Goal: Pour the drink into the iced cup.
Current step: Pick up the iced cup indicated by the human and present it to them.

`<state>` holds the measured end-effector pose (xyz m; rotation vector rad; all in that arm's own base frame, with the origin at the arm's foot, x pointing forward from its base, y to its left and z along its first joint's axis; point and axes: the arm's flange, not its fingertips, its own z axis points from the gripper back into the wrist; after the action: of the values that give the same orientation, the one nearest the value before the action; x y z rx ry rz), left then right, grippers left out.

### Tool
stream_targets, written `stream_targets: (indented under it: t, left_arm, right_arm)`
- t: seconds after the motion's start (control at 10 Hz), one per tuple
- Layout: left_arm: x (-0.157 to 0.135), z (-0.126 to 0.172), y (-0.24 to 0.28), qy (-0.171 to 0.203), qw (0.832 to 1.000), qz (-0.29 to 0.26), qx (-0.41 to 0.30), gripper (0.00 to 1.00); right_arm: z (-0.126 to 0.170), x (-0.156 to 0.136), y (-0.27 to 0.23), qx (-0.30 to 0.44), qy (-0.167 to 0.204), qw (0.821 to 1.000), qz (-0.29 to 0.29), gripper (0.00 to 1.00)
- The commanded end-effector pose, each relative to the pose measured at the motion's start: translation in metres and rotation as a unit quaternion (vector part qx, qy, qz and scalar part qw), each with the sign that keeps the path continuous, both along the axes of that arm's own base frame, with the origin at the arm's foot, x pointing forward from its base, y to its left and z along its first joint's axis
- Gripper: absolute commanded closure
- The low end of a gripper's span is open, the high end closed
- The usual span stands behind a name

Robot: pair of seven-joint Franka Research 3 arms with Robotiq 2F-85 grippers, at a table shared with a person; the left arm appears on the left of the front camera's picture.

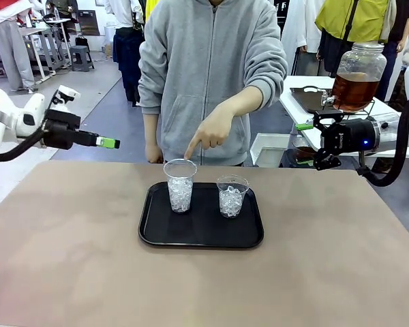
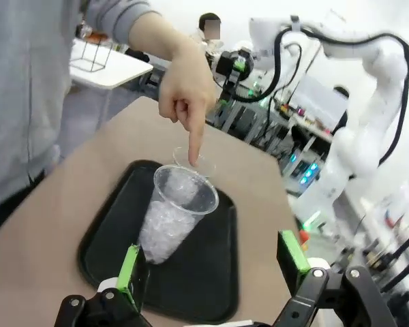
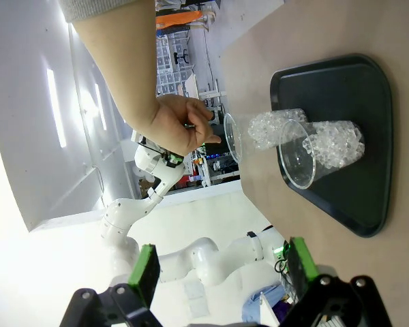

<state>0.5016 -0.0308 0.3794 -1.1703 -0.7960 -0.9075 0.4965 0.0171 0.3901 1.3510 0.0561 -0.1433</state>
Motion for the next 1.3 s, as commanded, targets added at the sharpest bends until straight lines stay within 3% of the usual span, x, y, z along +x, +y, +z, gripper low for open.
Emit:
stream_targets:
  t: [0.0,0.2,0.4,0.5,0.6,0.9,1.2]
  left_arm:
    - [0.004,-0.021,-0.007,-0.115,0.993,-0.010,0.004,0.00]
    - [0.000,-0.033,-0.021,-0.204,0.978,-0.028,0.014,0.00]
    - [-0.001,-0.042,-0.032,-0.241,0.970,-0.023,0.022,0.00]
    - [-0.001,-0.046,-0.032,-0.248,0.968,-0.016,0.014,0.00]
    - [0.003,-0.035,-0.026,-0.221,0.974,-0.037,0.028,0.00]
    - [0.003,-0.035,-0.026,-0.221,0.974,-0.037,0.028,0.00]
    - [0.004,-0.056,-0.039,-0.246,0.968,-0.042,0.021,0.00]
  right_arm:
    - [0.001,0.000,0.000,-0.003,-0.001,1.000,-0.001,0.00]
    - [0.001,0.000,0.000,-0.003,-0.001,1.000,-0.001,0.00]
    - [0.001,0.000,0.000,-0.003,-0.001,1.000,-0.001,0.00]
    - [0.001,0.000,0.000,-0.003,-0.001,1.000,-0.001,0.00]
    - [0.001,0.000,0.000,-0.003,-0.001,1.000,-0.001,0.00]
    - [0.001,0.000,0.000,-0.003,-0.001,1.000,-0.001,0.00]
    - [0.001,0.000,0.000,-0.003,-0.001,1.000,-0.001,0.00]
